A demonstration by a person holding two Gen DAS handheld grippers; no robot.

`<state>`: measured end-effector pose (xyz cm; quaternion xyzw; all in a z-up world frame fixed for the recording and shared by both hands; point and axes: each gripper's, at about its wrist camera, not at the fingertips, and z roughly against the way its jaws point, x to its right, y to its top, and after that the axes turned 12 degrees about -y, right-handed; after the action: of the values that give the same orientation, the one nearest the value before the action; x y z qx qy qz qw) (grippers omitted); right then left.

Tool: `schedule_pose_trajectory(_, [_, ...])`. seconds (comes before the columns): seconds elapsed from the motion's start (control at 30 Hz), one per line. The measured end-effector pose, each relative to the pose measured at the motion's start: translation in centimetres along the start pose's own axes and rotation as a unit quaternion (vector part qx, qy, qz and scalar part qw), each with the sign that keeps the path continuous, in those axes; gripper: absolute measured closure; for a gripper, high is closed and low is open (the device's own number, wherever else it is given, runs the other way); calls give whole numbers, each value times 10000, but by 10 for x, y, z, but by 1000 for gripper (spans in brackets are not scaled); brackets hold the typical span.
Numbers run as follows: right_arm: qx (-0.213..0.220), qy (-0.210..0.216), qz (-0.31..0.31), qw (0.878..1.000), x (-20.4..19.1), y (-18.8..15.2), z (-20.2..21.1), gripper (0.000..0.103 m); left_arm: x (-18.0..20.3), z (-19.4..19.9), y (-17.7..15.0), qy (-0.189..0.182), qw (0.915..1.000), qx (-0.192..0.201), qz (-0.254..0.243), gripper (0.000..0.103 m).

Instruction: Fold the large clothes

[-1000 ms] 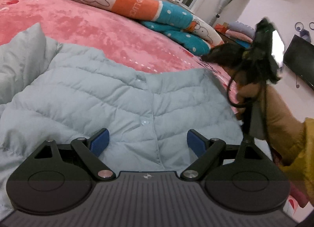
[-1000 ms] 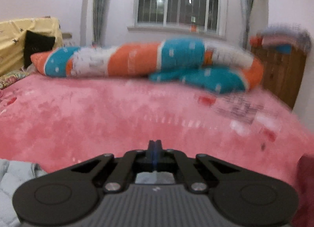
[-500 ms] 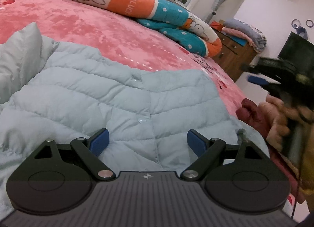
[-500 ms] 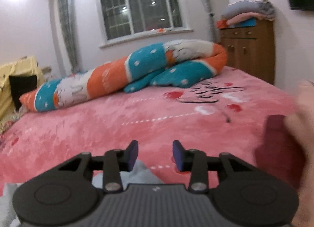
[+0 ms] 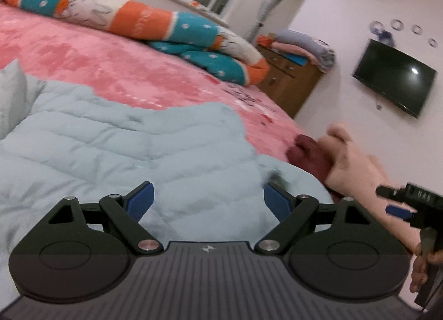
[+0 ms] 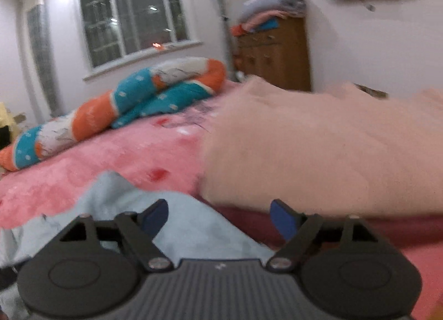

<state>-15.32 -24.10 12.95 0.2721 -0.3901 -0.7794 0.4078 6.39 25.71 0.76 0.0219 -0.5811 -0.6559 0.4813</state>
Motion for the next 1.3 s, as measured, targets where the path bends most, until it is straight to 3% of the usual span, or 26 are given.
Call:
schedule_pose_trajectory(0.13, [-305, -399, -233, 9985, 33, -16, 12, 14, 21, 9, -11, -120, 9996, -44, -254, 0])
schedule_pose_trajectory(0.3, [-906, -739, -1046, 9876, 69, -32, 9, 14, 46, 21, -22, -170, 9989, -51, -431, 0])
schedule_pose_trajectory(0.47, [-1303, -536, -1512, 9784, 85, -43, 5, 13, 67, 37, -38, -142, 9975, -137, -678, 0])
schedule_pose_trajectory(0.67, [-1523, -195, -1436, 9777, 86, -55, 5, 13, 88, 53, -55, 5, 9941, -209, -1067, 0])
schedule_pose_trajectory(0.9, [-1653, -347, -1653, 9717, 104, -64, 5, 13, 108, 59, -71, 76, 9860, -417, -1615, 0])
schedule_pose_trajectory(1.07, [-1835, 102, -2327, 9550, 126, -72, -3, 9, 133, 50, -87, -40, 9725, -647, -2237, 0])
schedule_pose_trajectory(1.3, [-2026, 905, -2638, 9387, 134, -78, -19, 3, 154, 33, -101, -315, 9560, -926, -2767, 0])
